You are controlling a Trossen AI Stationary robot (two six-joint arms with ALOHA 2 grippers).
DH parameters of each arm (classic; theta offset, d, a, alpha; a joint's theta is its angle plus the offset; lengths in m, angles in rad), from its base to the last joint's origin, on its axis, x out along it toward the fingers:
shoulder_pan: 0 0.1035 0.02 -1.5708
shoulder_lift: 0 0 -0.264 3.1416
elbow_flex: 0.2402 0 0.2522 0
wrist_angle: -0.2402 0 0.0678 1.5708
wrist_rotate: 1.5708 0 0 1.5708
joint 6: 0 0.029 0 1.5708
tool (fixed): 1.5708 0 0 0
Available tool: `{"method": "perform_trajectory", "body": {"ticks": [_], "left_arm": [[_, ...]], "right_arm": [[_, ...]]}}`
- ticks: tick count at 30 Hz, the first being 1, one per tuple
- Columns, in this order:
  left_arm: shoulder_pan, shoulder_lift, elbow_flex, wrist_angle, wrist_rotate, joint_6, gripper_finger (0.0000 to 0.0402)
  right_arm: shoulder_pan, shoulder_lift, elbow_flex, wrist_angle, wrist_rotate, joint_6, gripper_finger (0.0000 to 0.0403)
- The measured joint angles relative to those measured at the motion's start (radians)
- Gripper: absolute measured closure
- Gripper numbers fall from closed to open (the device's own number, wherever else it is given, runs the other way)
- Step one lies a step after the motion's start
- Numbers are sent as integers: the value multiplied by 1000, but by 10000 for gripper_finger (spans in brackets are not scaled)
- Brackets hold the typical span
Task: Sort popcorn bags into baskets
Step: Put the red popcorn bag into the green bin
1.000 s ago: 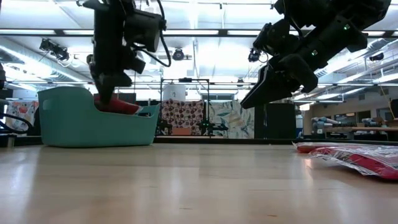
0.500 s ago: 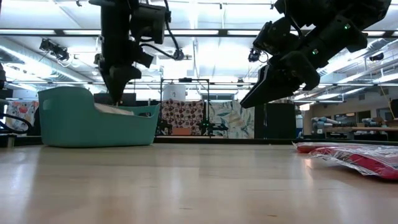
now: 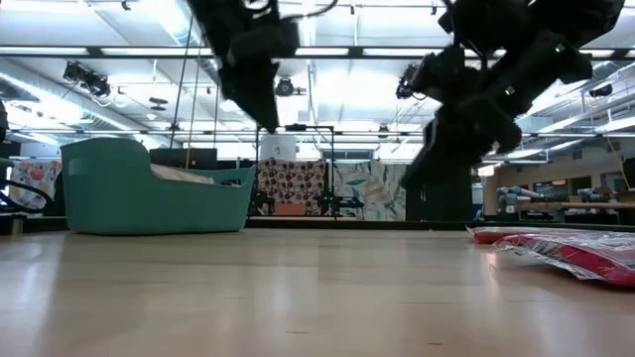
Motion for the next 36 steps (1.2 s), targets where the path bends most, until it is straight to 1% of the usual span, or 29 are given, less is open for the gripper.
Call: {"method": "perform_trajectory", "body": {"ticks": [4,9,13,16,21,24,27,31,34,36], "left_arm": [[-44,0,-4,84,-4,0,246],[-91,0,-61,195,-4,14,246],[-112,0,-106,261,-4,13,246],[-123,0,-123,283,-5,6,246],[-134,0,-155,307,-4,-27,246],[-137,1,-171,318,-4,-50,246],[-139,15,-171,323,4,-64,246],[-144,55,-167,322,39,-76,246],[-148,95,-166,329,63,-70,246],[-149,118,-166,328,67,-41,246]], "right_arm": [[4,-2,0,-115,61,67,273],[29,-27,20,-270,156,153,273],[61,-70,27,-396,245,271,273],[81,-102,27,-529,302,398,273],[103,-137,27,-765,330,648,273],[108,-124,25,-843,290,759,273],[108,-90,3,-803,239,775,273],[91,-32,-26,-625,181,671,273],[56,17,-28,-400,124,536,273],[35,58,-28,-211,64,430,273]]}}
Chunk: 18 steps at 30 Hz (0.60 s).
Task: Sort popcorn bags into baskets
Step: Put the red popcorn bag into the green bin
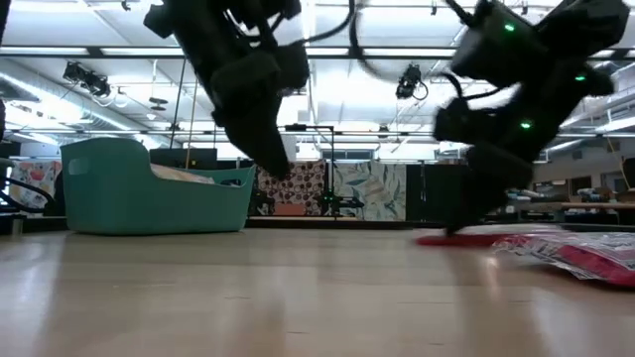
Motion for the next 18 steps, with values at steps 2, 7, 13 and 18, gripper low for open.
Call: {"method": "perform_trajectory", "body": {"ticks": [2,7,13,18], "left_arm": [[-5,23,3,14,3,44,246],[-39,50,5,57,-6,204,246],[-87,91,4,159,-42,320,246],[-117,137,30,165,-57,341,246]], "right_arm": [[-14,35,0,174,-98,-104,273],[-15,85,2,418,-233,-264,273],[19,6,2,361,-226,-263,273],[57,-58,1,206,-104,-199,273]]}}
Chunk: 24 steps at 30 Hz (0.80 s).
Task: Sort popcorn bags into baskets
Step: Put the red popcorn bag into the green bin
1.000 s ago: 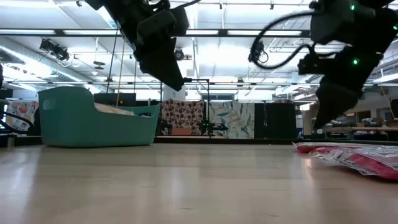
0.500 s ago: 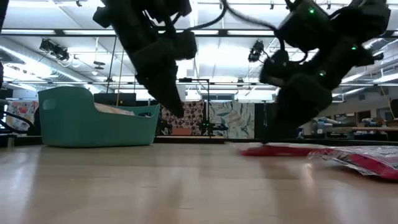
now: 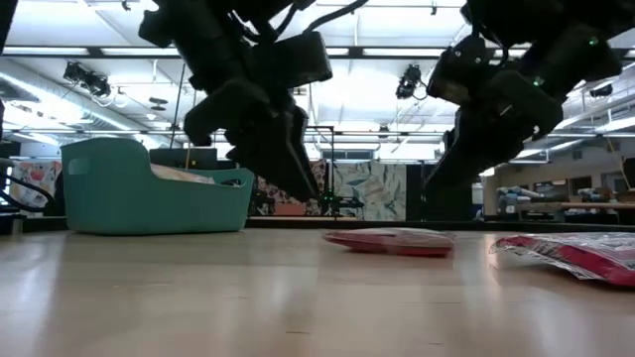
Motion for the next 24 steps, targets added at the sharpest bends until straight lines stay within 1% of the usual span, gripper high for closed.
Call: {"method": "perform_trajectory", "body": {"ticks": [2,4,6,7,10,11,14,16,18,20,21,22,24], "left_arm": [[-17,12,20,-33,-24,23,246],[-32,42,43,-11,-44,75,246],[-47,57,43,-35,-83,162,246],[-52,75,49,2,-97,216,246],[-71,100,43,3,-157,362,246],[-76,112,47,40,-162,407,246],[-89,123,40,36,-182,510,246],[-92,140,39,79,-183,545,246],[-92,143,36,57,-198,568,246],[-91,160,40,94,-193,573,246],[-90,160,38,78,-198,573,246],[-88,161,36,83,-201,573,246],[-87,172,39,101,-206,573,246]], "right_arm": [[10,-14,1,-60,25,45,273],[15,-22,-3,-129,38,88,273],[15,-17,-9,-145,42,114,273],[15,-17,-15,-154,43,124,273],[14,1,-17,-144,43,129,273],[14,0,-18,-149,43,126,273],[10,17,-18,-97,44,108,273],[4,24,-20,-80,45,97,273],[-4,36,-17,-54,43,90,273],[-10,53,-18,-26,41,90,273],[-15,65,-18,-10,36,90,273],[-17,69,-18,-17,31,89,273],[-24,96,-18,23,6,89,273]]}}
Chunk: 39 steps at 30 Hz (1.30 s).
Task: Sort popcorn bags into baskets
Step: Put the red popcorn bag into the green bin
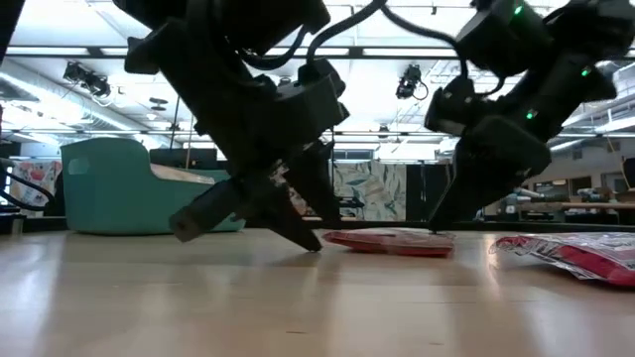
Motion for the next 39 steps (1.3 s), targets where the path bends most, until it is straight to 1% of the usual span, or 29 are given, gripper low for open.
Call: {"method": "perform_trajectory", "body": {"ticks": [6,12,15,20,28,32,35,39], "left_arm": [[1,-1,0,-7,-18,-6,246],[1,-1,0,-1,-10,-5,247],[1,-1,0,-1,-12,-5,254],[1,0,0,-2,-23,-8,293],[-4,-2,-1,-7,-54,-58,388],[-2,-44,-1,-61,-51,-119,394],[5,-105,3,-142,-44,-170,396],[22,-219,6,-258,-38,-250,398]], "right_arm": [[-25,52,4,72,-57,-17,273],[-35,63,1,121,-75,-31,273],[-35,65,1,127,-78,-33,273],[-35,66,1,134,-86,-33,273],[-35,63,0,132,-91,-41,273],[-34,28,0,90,-99,-44,273],[-27,-28,-1,-2,-45,-30,273],[2,-118,-1,-134,116,13,273]]}}
